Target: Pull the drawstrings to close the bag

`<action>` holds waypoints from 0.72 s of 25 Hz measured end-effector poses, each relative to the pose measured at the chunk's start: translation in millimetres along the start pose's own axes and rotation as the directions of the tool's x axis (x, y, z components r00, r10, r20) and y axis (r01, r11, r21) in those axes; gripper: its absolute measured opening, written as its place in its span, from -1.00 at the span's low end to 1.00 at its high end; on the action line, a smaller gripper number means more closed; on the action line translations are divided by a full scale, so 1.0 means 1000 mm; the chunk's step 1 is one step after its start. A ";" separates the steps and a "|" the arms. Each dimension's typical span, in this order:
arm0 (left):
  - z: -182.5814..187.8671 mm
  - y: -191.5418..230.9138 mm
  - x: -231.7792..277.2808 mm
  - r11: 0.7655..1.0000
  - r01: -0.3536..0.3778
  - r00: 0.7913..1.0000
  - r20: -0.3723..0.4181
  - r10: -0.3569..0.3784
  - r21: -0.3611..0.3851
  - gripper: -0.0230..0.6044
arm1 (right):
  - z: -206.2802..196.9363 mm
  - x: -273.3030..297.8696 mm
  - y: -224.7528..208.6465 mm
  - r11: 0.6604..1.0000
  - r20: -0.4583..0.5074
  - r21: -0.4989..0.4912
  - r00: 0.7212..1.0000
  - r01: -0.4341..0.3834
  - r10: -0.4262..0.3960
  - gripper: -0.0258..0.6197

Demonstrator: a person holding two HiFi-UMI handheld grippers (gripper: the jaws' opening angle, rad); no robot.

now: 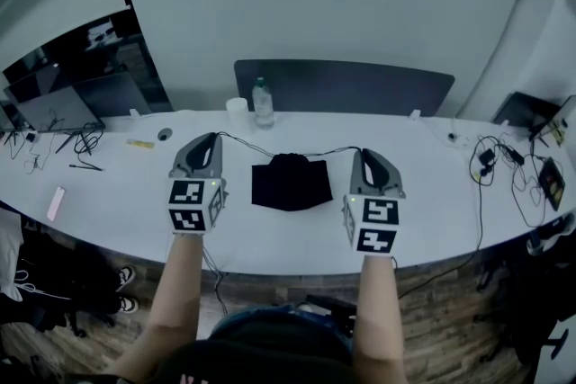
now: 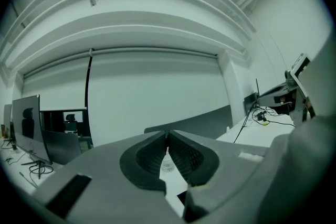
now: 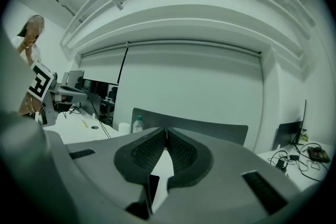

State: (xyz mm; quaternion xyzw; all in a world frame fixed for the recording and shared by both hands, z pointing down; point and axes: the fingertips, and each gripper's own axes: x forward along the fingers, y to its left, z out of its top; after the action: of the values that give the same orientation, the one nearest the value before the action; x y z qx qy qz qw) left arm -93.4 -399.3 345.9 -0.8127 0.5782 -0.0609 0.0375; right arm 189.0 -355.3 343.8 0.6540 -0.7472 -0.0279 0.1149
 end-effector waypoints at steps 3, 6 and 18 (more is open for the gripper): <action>0.007 -0.009 -0.005 1.000 0.021 0.999 0.034 -0.021 0.013 -0.88 | -0.002 -0.006 0.009 0.999 0.009 -0.027 1.000 -0.022 0.022 -0.90; 0.015 -0.015 -0.010 0.999 0.034 0.996 0.076 -0.034 0.006 -0.88 | 0.003 -0.008 0.018 0.999 0.049 -0.032 0.998 -0.026 0.027 -0.89; 0.032 -0.020 -0.028 1.000 0.030 0.984 0.177 -0.030 0.004 -0.88 | 0.014 -0.015 0.025 0.999 0.102 -0.027 0.994 -0.040 0.042 -0.90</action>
State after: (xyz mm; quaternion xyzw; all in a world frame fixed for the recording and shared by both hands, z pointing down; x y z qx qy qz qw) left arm -79.6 -366.6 315.3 -0.8236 0.5602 0.0107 0.0882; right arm 163.7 -339.0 332.9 0.6347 -0.7650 -0.0685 0.0851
